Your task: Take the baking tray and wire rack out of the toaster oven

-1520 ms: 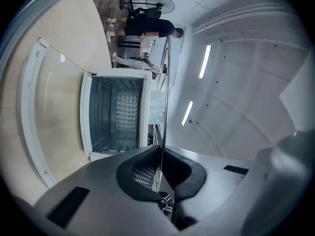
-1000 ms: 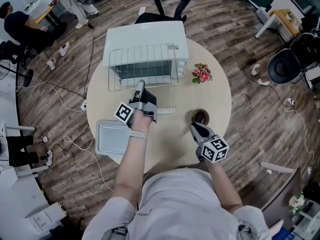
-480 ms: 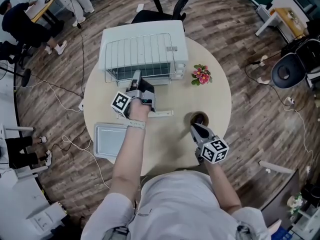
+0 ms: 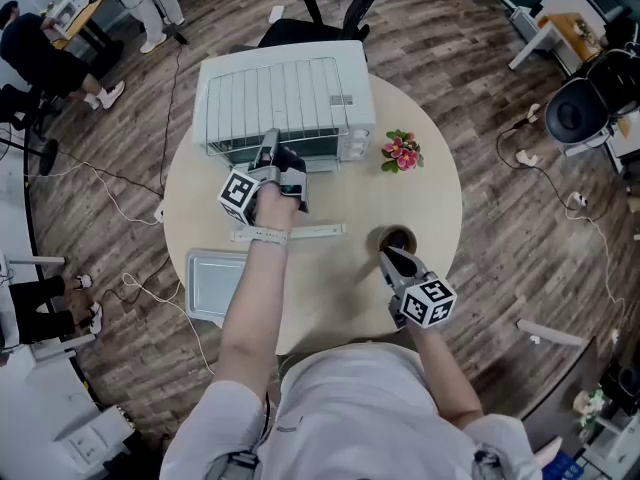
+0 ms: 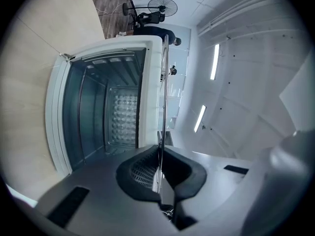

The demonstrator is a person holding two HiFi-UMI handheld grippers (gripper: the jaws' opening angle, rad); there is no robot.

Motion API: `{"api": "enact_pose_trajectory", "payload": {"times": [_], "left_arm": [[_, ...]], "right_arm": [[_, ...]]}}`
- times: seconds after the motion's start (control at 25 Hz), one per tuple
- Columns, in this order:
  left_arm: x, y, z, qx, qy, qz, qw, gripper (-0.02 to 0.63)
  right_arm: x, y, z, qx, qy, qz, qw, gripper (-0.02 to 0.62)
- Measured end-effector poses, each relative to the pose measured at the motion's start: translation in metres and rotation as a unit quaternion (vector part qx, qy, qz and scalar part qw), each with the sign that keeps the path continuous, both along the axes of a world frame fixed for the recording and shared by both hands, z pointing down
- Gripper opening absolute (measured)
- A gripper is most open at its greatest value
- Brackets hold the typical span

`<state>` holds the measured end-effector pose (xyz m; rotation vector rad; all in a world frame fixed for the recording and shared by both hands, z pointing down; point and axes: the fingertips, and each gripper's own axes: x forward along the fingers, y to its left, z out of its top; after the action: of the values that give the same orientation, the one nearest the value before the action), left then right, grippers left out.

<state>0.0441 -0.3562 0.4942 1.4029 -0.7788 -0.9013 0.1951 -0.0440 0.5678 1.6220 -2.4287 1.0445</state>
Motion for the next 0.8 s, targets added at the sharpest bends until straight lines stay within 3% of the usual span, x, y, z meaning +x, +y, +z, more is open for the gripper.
{"api": "enact_pose_trajectory", "payload": {"times": [0.32,0.44,0.56,0.8], "left_arm": [[0.000,-0.001,-0.004,0.004,-0.015,0.001,0.9999,0.003],[-0.003,-0.002,-0.004,0.001,-0.019,-0.004,0.9998,0.059],[-0.006,0.000,-0.001,-0.010,-0.018,-0.002,0.9998,0.155],[-0.015,0.015,0.000,-0.006,-0.030,0.014,0.9994,0.183]], "right_arm": [[-0.004,0.000,0.000,0.002,0.002,-0.006,1.000,0.035],[-0.004,0.002,-0.001,0.001,0.003,-0.004,1.000,0.035],[-0.001,0.007,-0.002,0.000,0.004,-0.001,1.000,0.035],[-0.003,0.014,-0.011,0.007,0.006,0.001,1.000,0.035]]}}
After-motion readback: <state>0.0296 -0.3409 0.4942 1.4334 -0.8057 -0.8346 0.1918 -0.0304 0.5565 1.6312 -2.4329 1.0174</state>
